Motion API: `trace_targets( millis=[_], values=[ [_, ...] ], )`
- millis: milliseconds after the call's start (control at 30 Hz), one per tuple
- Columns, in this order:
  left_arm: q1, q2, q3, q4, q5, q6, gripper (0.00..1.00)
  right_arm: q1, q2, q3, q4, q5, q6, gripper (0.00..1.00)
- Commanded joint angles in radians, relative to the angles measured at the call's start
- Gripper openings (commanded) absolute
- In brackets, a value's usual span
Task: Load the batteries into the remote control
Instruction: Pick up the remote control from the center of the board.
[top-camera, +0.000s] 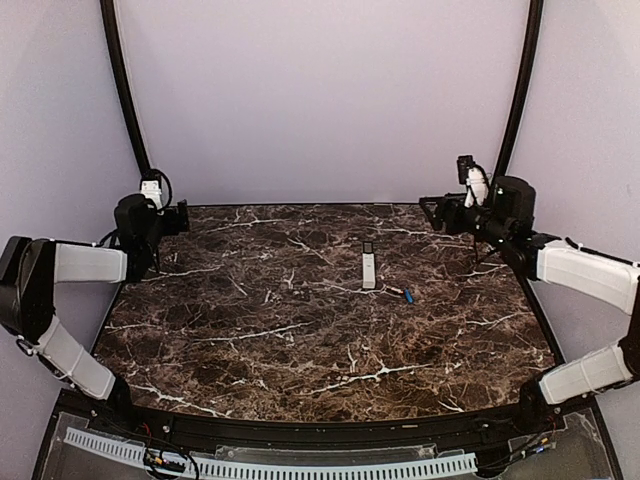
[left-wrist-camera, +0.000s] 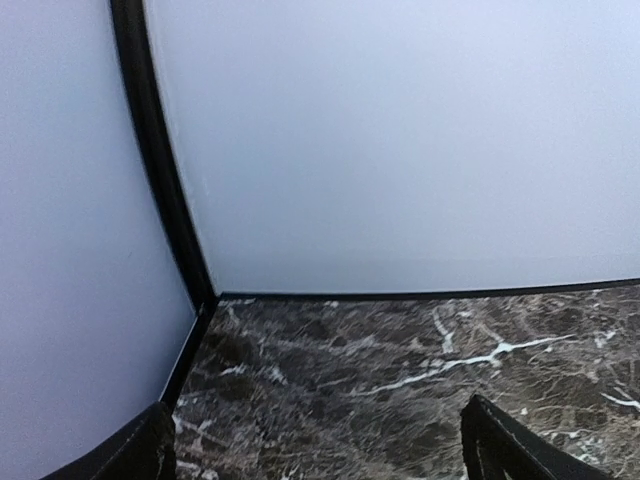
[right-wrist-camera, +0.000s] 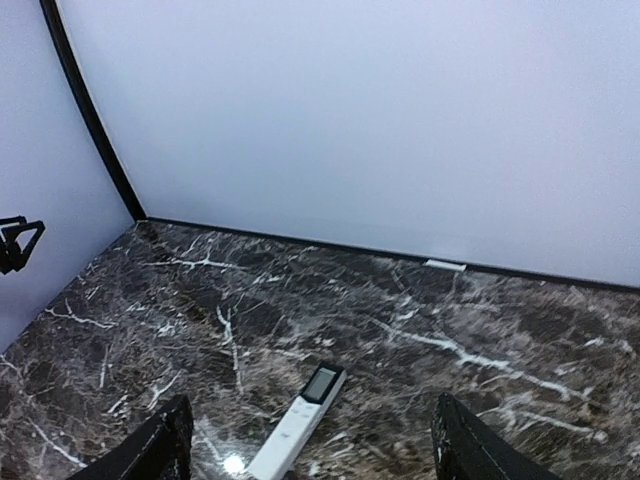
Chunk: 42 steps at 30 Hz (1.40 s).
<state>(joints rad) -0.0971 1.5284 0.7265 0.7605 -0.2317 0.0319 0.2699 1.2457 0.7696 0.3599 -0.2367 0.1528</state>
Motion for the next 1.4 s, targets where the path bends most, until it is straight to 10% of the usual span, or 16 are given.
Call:
trace_targets(
  millis=[0, 267, 600, 933, 1100, 1367],
  values=[
    [-0.094, -0.139, 0.077, -0.121, 0.142, 0.158, 0.99, 0.164, 0.141, 0.189, -0.386, 0.367, 0.211, 0.77],
    [-0.151, -0.293, 0.27, -0.473, 0.542, 0.139, 0.99, 0.354, 0.567, 0.586, -0.738, 0.504, 0.326, 0.79],
    [-0.214, -0.482, 0.073, -0.425, 0.69, 0.168, 0.99, 0.404, 0.922, 0.879, -0.939, 0.485, 0.327, 0.76],
    [-0.229, -0.491, 0.079, -0.402, 0.728, 0.115, 0.99, 0.417, 0.986, 0.896, -0.933, 0.444, 0.34, 0.26],
    [-0.232, -0.496, 0.077, -0.414, 0.79, 0.125, 0.99, 0.42, 0.909, 0.854, -0.844, 0.202, 0.178, 0.0],
    [-0.25, -0.523, 0.083, -0.503, 0.935, 0.266, 0.98, 0.422, 0.632, 0.715, -0.728, -0.493, -0.117, 0.0]
  ],
)
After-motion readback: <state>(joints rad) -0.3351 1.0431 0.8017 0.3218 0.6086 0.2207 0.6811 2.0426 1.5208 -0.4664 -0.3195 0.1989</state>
